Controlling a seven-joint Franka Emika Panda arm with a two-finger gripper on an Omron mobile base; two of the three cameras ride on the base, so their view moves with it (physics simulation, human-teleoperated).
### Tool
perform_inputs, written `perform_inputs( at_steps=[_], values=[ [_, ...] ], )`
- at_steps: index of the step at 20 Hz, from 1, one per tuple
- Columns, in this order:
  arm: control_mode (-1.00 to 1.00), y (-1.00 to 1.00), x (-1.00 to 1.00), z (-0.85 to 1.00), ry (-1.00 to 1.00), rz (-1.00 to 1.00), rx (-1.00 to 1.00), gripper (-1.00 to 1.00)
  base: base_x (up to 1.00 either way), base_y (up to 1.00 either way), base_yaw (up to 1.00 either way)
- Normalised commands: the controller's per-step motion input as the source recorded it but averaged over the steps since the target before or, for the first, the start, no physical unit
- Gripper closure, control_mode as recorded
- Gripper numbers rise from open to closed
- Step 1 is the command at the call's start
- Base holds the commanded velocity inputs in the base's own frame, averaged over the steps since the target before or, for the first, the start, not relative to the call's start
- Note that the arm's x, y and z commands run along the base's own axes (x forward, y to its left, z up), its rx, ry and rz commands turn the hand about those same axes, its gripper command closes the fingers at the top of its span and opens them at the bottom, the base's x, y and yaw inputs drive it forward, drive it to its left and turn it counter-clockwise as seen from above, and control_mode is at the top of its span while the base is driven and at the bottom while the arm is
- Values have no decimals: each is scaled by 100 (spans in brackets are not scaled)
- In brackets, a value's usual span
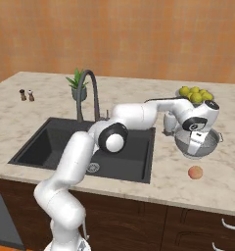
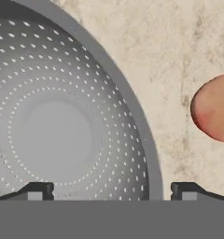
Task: Put the colander in the sink, put the peach in the colander, and turn on the sink faucet and pour water over the colander.
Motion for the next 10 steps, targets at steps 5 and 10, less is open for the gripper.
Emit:
perform_inputs(
  at_steps=[5,10],
  values=[
    [-100,-1,20,-41,-2,-6,-1,-100,0,0,0],
    [-100,6,0,-74,1,-6,-16,100,0,0,0]
  ],
)
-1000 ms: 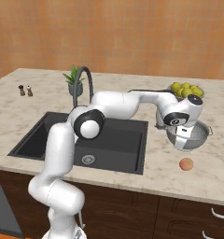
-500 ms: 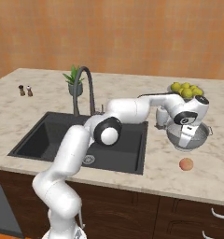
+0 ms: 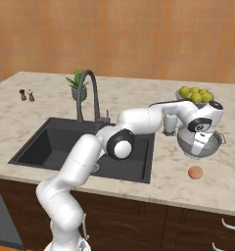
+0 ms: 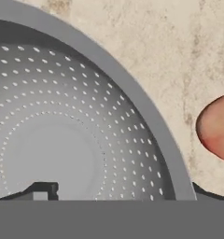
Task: Put the colander in the sink, put the peach in the colander, and turn on the sink faucet and pour water over the colander.
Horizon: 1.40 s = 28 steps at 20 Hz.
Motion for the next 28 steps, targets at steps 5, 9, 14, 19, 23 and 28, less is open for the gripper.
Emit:
perform_inputs(
  at_steps=[5,9,14,19,23,28],
  values=[
    [-100,31,0,-78,2,-11,-17,100,0,0,0],
    [-100,66,4,-74,3,-11,-7,100,0,0,0],
    [-100,39,0,-42,-1,-2,0,100,0,0,0],
    [-100,15,-3,39,-10,1,0,100,0,0,0],
    [-100,77,-51,68,-22,-2,-1,100,0,0,0],
    [-100,100,-52,51,-43,5,-6,100,0,0,0]
  ],
)
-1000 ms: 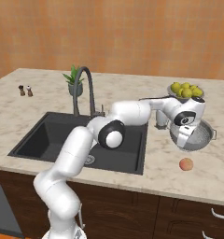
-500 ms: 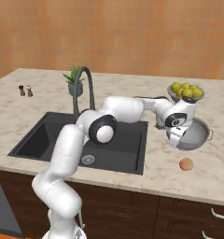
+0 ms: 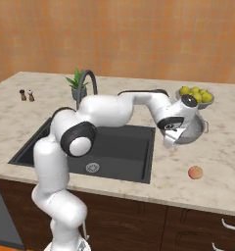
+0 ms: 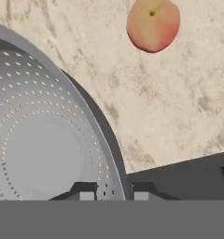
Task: Put the colander in the sink, put the peach in the colander, and turn on the sink faucet and pour water over the colander.
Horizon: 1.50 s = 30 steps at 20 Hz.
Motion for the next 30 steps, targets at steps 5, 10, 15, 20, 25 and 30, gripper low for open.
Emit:
perform_inputs(
  at_steps=[5,10,15,20,25,30],
  values=[
    [-100,100,-22,10,-3,50,-27,100,0,0,0],
    [-100,70,-40,0,-9,60,-14,100,0,0,0],
    [-100,45,-13,-5,-17,60,-1,100,0,0,0],
    [-100,48,10,-8,0,47,-6,100,0,0,0],
    [-100,9,4,-43,-5,52,-2,100,0,0,0],
    [-100,37,30,-56,0,41,-12,100,0,0,0]
  ],
)
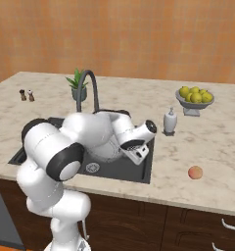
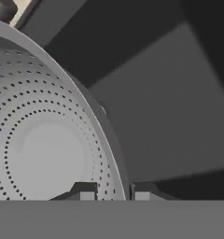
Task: Put the colander in the sink, put the peach in the colander, and turn on the sink faucet and pour water over the colander.
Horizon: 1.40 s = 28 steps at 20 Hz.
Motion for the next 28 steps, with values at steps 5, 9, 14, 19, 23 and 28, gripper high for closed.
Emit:
perform_inputs(
  at_steps=[5,9,14,19,23,28],
  values=[
    [-100,55,25,-38,-1,19,-15,100,0,0,0],
    [-100,61,9,-22,-3,0,-17,100,0,0,0],
    [-100,49,1,-29,0,0,-18,100,0,0,0],
    [-100,11,1,-18,-5,0,-3,100,0,0,0],
    [-100,1,14,-15,-1,0,0,100,0,0,0],
    [-100,5,29,-23,0,0,0,100,0,0,0]
  ],
)
